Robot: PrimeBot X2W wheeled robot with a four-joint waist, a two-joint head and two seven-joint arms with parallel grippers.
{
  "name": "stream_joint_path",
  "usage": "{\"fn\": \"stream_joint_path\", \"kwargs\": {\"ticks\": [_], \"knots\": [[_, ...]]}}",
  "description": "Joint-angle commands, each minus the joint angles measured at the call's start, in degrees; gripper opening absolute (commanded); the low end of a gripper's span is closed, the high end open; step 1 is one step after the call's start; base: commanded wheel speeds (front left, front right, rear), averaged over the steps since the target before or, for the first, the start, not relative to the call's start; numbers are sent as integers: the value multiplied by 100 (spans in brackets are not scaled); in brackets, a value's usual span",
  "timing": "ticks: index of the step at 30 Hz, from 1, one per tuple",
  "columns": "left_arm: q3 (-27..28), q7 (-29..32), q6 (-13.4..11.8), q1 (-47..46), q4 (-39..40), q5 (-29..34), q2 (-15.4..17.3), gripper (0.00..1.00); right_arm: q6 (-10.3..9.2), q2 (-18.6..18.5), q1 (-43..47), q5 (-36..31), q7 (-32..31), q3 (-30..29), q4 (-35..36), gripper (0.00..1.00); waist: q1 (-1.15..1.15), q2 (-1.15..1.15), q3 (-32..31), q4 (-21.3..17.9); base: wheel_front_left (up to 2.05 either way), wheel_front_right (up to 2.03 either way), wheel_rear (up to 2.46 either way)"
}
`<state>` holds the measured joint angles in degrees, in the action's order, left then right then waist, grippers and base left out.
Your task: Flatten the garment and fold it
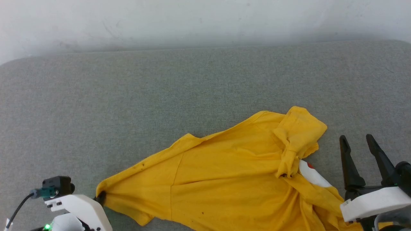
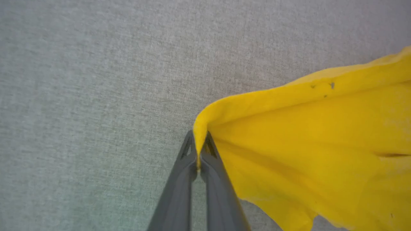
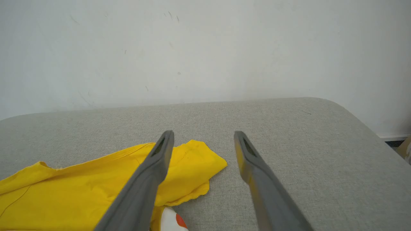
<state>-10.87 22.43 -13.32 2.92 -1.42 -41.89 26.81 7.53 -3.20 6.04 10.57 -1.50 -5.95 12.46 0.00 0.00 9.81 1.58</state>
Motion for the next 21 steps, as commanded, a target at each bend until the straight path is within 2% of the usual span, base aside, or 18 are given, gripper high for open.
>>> {"fn": "stream_joint_path", "kwargs": {"ticks": [1, 2, 3, 7, 11, 17, 21], "knots": [[51, -126, 49, 36, -69, -66, -102, 20, -4, 16, 37, 13, -36, -41, 37, 100, 0, 0, -30, 0, 0, 0, 0], [74, -233, 82, 28, -96, -113, -182, 68, -4, 17, 47, 24, -64, -61, 35, 100, 0, 0, -54, 4, 0, 0, 0], [92, -355, 122, 11, -109, -146, -259, 100, -4, 17, 61, 35, -100, -89, 25, 100, 0, 0, -87, 13, 0, 0, 0], [162, -1002, 255, -89, -28, -170, -585, 100, -4, -28, 96, 91, -388, -251, -128, 100, 0, 0, -206, 61, 0, 0, 0], [119, -1806, 311, -230, 140, 227, -714, 100, -4, -196, -99, 274, -711, -367, -560, 100, 0, 0, -286, 107, 0, 0, 0], [60, -3172, 199, -361, 154, 979, -886, 100, -4, -739, -1037, 702, -1139, -288, -1819, 100, 0, 0, -238, 232, 0, 0, 0], [3, -3571, 228, -483, 92, 1218, -1030, 100, -4, -1138, -1942, 972, -1392, 40, -2756, 100, 0, 0, -33, 465, 0, 0, 0]]}}
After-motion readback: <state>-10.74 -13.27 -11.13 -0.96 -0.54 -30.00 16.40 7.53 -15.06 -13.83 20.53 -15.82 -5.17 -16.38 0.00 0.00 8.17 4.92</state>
